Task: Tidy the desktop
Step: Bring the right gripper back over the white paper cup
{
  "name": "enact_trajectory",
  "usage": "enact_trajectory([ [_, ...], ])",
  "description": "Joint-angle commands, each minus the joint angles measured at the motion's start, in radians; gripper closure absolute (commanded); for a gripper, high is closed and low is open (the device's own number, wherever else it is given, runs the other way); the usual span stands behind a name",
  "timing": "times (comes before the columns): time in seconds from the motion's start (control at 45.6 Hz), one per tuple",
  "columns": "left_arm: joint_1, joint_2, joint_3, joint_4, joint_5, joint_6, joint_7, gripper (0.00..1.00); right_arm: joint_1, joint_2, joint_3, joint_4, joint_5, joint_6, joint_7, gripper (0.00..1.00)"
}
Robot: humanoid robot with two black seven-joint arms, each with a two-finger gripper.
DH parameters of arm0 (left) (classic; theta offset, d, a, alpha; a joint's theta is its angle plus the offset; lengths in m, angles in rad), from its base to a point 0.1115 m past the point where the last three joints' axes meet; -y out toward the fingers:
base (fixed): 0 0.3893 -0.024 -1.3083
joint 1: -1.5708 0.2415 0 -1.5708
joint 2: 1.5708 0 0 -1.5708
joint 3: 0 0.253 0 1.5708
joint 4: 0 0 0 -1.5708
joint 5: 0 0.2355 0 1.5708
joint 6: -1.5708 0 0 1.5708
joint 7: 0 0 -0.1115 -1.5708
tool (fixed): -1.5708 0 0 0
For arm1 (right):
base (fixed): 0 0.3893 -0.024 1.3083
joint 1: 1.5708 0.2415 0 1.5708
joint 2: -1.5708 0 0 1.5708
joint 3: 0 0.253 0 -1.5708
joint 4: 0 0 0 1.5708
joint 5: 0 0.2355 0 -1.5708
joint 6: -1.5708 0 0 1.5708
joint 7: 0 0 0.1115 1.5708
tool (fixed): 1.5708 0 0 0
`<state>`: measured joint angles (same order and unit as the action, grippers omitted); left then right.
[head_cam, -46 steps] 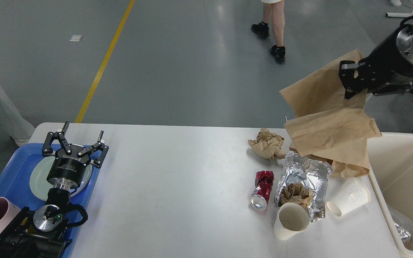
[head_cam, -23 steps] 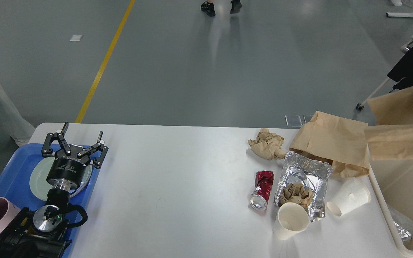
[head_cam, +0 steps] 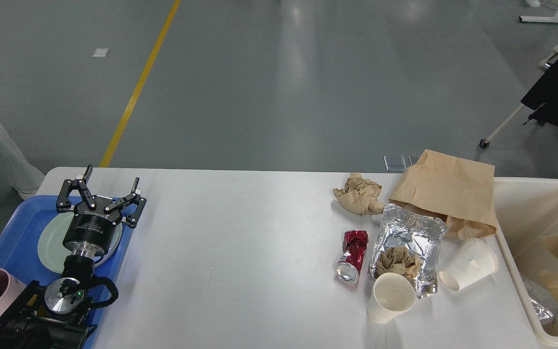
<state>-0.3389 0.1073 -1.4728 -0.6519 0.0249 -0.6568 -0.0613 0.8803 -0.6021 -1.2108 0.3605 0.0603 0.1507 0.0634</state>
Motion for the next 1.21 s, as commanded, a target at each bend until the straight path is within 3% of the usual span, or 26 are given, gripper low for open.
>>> enact_trajectory([
  [0.0, 0.000, 0.000, 0.000, 0.000, 0.001, -0.001, 0.000, 0.04, -0.176, 0.074, 0.105, -0.149, -0.002, -0.071, -0.026, 1.00],
  [0.132, 0.000, 0.000, 0.002, 0.000, 0.000, 0.000, 0.000, 0.04, -0.287, 0.142, 0.146, -0.261, 0.003, -0.132, -0.050, 1.00],
  [0.526, 0.000, 0.000, 0.000, 0.000, 0.001, 0.000, 0.000, 0.04, -0.325, 0.196, 0.166, -0.273, 0.000, -0.172, -0.054, 1.00],
  [0.548, 0.000, 0.000, 0.000, 0.000, 0.000, 0.000, 0.000, 0.04, -0.325, 0.196, 0.165, -0.273, 0.000, -0.174, -0.056, 0.94],
  [0.592, 0.000, 0.000, 0.000, 0.000, 0.000, 0.000, 0.000, 0.04, -0.327, 0.199, 0.165, -0.273, 0.000, -0.174, -0.054, 0.70],
  [0.702, 0.000, 0.000, 0.000, 0.000, 0.000, 0.000, 0.000, 0.04, -0.327, 0.206, 0.165, -0.275, 0.001, -0.189, -0.047, 0.00],
  [1.075, 0.000, 0.000, 0.000, 0.000, 0.000, 0.000, 0.000, 0.04, -0.313, 0.211, 0.166, -0.258, 0.000, -0.169, -0.047, 0.00],
  [1.184, 0.000, 0.000, 0.000, 0.000, 0.000, 0.000, 0.000, 0.04, -0.262, 0.150, 0.168, -0.235, -0.002, -0.139, -0.048, 0.00],
])
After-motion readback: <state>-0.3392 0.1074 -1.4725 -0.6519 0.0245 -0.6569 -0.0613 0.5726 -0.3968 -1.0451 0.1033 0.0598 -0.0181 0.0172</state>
